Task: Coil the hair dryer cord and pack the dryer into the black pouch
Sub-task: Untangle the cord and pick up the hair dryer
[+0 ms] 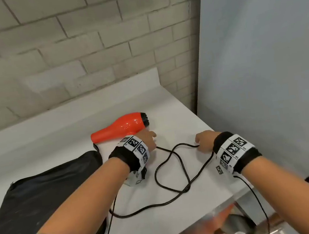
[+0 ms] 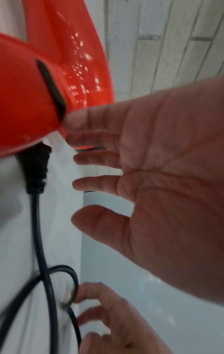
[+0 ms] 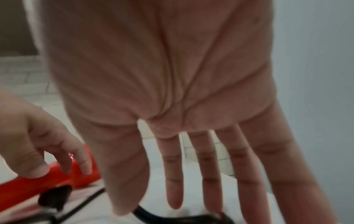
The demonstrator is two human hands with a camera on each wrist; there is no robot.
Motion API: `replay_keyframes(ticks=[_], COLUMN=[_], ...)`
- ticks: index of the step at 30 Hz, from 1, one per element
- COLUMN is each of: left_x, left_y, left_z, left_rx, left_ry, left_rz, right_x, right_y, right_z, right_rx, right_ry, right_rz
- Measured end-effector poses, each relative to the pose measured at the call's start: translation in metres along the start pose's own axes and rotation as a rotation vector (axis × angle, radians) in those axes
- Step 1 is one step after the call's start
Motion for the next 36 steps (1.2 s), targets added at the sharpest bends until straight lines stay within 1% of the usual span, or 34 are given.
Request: replay_keyframes(ticks=[2, 3, 5, 6, 8, 9, 11, 13, 16, 17, 18, 19, 21, 22, 23, 25, 27, 29, 30, 31, 34, 35, 36], left_x=[0.005, 0.011, 0.019, 0.019, 0.012, 0.01, 0.011, 0.011, 0.009, 0.008, 0.005, 0.001, -0.01, -0.016, -0.02, -0.026, -0.025, -0.021, -0.018, -0.016, -0.01, -0.01, -0.01], left_y=[-0.011, -0.022, -0.039, -0.037, -0.011, -0.001, 0.0, -0.003, 0.007, 0.011, 0.017, 0.023, 0.035, 0.039, 0.041, 0.042, 0.039, 0.037, 0.037, 0.037, 0.035, 0.036, 0.036], left_z=[-0.008, -0.015, -0.027, -0.027, -0.015, -0.013, -0.014, -0.013, 0.006, 0.012, 0.016, 0.018, 0.015, 0.013, 0.011, 0.011, 0.01, 0.009, 0.008, 0.009, 0.014, 0.016, 0.017], left_rx=[0.044, 0.059, 0.059, 0.047, 0.041, 0.017, 0.0, -0.035, -0.121, -0.177, -0.223, -0.247, -0.234, -0.225, -0.222, -0.206, -0.198, -0.204, -0.213, -0.227, -0.23, -0.222, -0.213], left_ry=[-0.114, -0.154, -0.273, -0.312, -0.395, -0.45, -0.485, -0.393, 0.069, 0.223, 0.356, 0.471, 0.59, 0.584, 0.553, 0.508, 0.529, 0.616, 0.668, 0.721, 0.903, 0.956, 0.989], left_rz=[0.0, 0.013, 0.001, -0.008, -0.033, -0.072, -0.092, -0.077, -0.097, -0.14, -0.188, -0.233, -0.309, -0.336, -0.352, -0.341, -0.306, -0.278, -0.274, -0.27, -0.271, -0.276, -0.284], right_x=[-0.002, -0.005, -0.005, -0.007, -0.008, -0.011, -0.013, -0.011, -0.006, -0.004, -0.002, -0.002, 0.0, 0.004, 0.009, 0.018, 0.022, 0.019, 0.015, 0.011, 0.004, 0.004, 0.004], right_y=[-0.003, -0.006, -0.006, -0.006, -0.005, -0.005, -0.004, 0.004, 0.012, 0.012, 0.011, 0.008, 0.005, 0.009, 0.012, 0.019, 0.024, 0.025, 0.025, 0.024, 0.02, 0.018, 0.018], right_z=[-0.001, -0.002, -0.001, -0.003, -0.003, -0.004, -0.003, 0.003, 0.016, 0.019, 0.023, 0.025, 0.026, 0.026, 0.026, 0.026, 0.028, 0.03, 0.028, 0.026, 0.01, 0.004, 0.0], right_rx=[-0.016, -0.031, -0.011, -0.012, -0.022, -0.038, -0.048, -0.046, -0.078, -0.136, -0.227, -0.317, -0.482, -0.518, -0.525, -0.509, -0.488, -0.481, -0.45, -0.385, -0.111, -0.042, -0.014], right_ry=[-0.048, -0.064, -0.068, -0.069, -0.082, -0.093, -0.073, 0.009, 0.073, 0.062, -0.002, -0.146, -0.559, -0.738, -0.852, -0.958, -0.946, -0.851, -0.824, -0.803, -0.685, -0.691, -0.737], right_rz=[-0.064, -0.067, -0.054, -0.052, -0.077, -0.082, -0.096, -0.092, -0.037, -0.015, 0.021, 0.046, 0.13, 0.179, 0.24, 0.375, 0.455, 0.464, 0.446, 0.424, 0.348, 0.328, 0.31])
Point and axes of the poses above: each hand's wrist, its own y-axis away from the middle knuckle, its own z-axis out of the back of the hand, x = y × z, the point moved 2 cm from there along -y, towards the middle knuckle, and after that the axes turned 4 degrees about z, right-handed, at the moved point
